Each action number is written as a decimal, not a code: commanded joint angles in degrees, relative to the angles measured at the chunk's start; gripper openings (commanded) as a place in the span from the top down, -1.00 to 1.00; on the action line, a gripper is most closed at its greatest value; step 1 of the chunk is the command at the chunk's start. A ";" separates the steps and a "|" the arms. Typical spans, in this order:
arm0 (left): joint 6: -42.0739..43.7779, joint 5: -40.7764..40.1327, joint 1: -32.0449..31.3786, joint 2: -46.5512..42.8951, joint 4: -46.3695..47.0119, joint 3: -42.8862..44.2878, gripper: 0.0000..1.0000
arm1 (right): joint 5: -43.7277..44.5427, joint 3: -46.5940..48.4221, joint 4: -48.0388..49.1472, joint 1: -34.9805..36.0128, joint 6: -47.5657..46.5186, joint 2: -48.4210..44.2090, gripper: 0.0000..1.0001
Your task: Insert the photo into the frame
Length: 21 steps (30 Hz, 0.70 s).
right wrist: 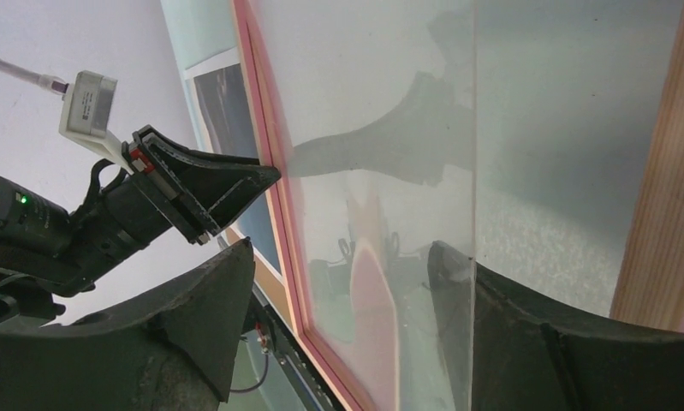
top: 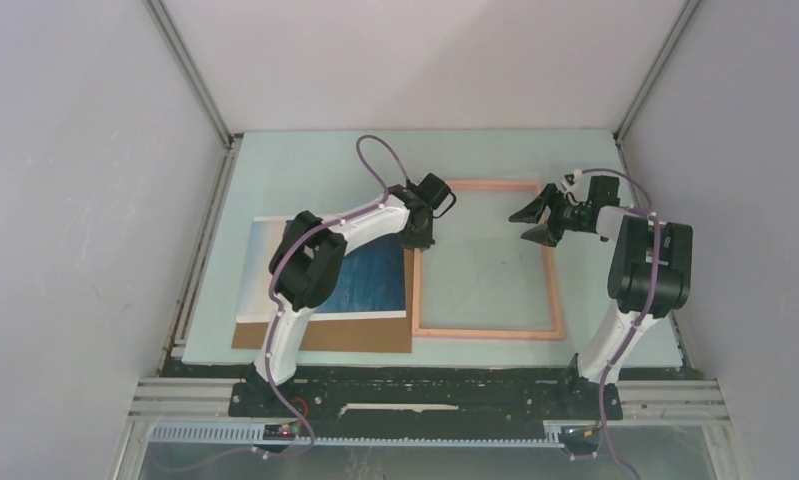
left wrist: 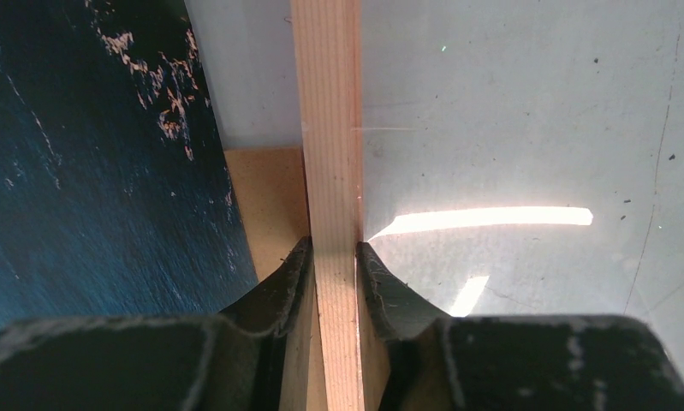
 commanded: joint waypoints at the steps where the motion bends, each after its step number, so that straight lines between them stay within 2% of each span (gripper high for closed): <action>1: -0.63 -1.67 -0.47 7.12 -1.08 -4.36 0.75 | 2.33 2.35 -3.14 -0.26 -2.65 -3.15 -0.68; 14: -0.49 -1.57 -0.40 6.80 -0.33 -4.99 0.80 | 8.90 4.40 -9.88 -2.46 -6.44 -6.59 -0.78; 18: -0.49 -1.74 -0.42 6.72 -0.13 -5.21 0.82 | 15.92 7.19 -15.36 -2.93 -8.58 -8.17 -0.79; 21: -0.44 -1.71 -0.46 6.63 0.00 -5.29 0.82 | 26.90 10.84 -22.02 -3.04 -11.07 -10.67 -0.79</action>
